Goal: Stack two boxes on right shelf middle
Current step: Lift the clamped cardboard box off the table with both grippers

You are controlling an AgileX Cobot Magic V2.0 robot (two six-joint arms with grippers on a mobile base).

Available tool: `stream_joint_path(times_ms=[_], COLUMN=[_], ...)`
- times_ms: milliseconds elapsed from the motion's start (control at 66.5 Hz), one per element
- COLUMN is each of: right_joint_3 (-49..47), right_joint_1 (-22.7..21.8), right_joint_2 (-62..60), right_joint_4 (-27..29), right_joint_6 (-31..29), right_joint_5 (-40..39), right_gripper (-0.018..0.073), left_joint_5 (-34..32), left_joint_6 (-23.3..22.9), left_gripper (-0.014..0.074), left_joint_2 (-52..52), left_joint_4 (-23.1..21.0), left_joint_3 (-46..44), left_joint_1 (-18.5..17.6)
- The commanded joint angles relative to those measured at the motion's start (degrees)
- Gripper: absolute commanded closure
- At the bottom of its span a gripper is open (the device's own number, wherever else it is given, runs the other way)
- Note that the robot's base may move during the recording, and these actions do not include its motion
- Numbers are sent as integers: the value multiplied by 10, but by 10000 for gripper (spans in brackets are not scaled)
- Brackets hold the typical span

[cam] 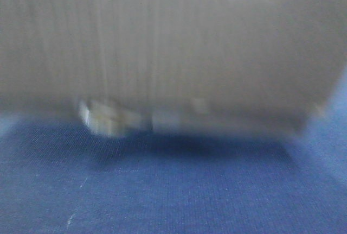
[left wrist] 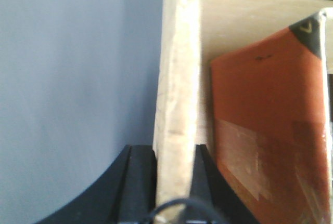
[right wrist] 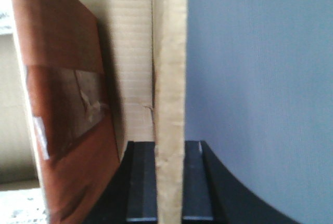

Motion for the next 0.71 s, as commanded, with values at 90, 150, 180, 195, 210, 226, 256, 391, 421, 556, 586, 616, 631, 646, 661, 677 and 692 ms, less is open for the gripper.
stream_joint_path(times_ms=[90,150,180,195,210,226,256,391,421,556,586,616,631,646,661,677,692], right_joint_3=[-54,-62,-65,-66,-68,-68,-69,-72,-72,-73,-73,-73,-73,-73,-73,-73,-73], right_joint_1=[-4,-4,-4,-4,-4,-4,-4,-4,-4,-5,-5,-5,-5,-5,-5,-5,-5], right_joint_2=[-8,-8,-8,-8,-8,-8,-8,-8,-8,-8,-8,-8,-8,-8,-8,-8,-8], right_joint_4=[-94,-103,-106,-107,-109,-109,-110,-124,-126,-138,-145,-151,-153,-155,-156,-158,-160], right_joint_6=[1,1,1,1,1,1,1,1,1,1,1,1,1,1,1,2,2], right_joint_5=[-74,-105,-121,-128,-135,-143,-164,-227,-231,-229,-227,-225,-225,-225,-224,-224,-223], right_gripper=[707,707,707,707,707,707,707,707,707,707,707,707,707,707,707,707,707], left_joint_5=[-36,-55,-65,-74,-79,-86,-98,-139,-142,-142,-142,-142,-142,-142,-142,-142,-142], left_joint_6=[-11,-11,-11,-11,-11,-11,-11,-11,-11,-11,-11,-11,-11,-11,-11,-11,-11], left_gripper=[708,708,708,708,708,708,708,708,708,708,708,708,708,708,708,708,708], left_joint_2=[-14,-14,-14,-14,-14,-14,-14,-14,-14,-14,-14,-14,-14,-14,-14,-14,-14], left_joint_4=[73,82,85,87,88,88,92,122,133,157,157,157,157,157,157,157,157], left_joint_3=[-60,-69,-71,-72,-72,-72,-72,-72,-72,-72,-72,-72,-72,-72,-72,-72,-72], left_joint_1=[3,3,3,3,3,3,3,3,3,3,3,3,3,3,3,3,3])
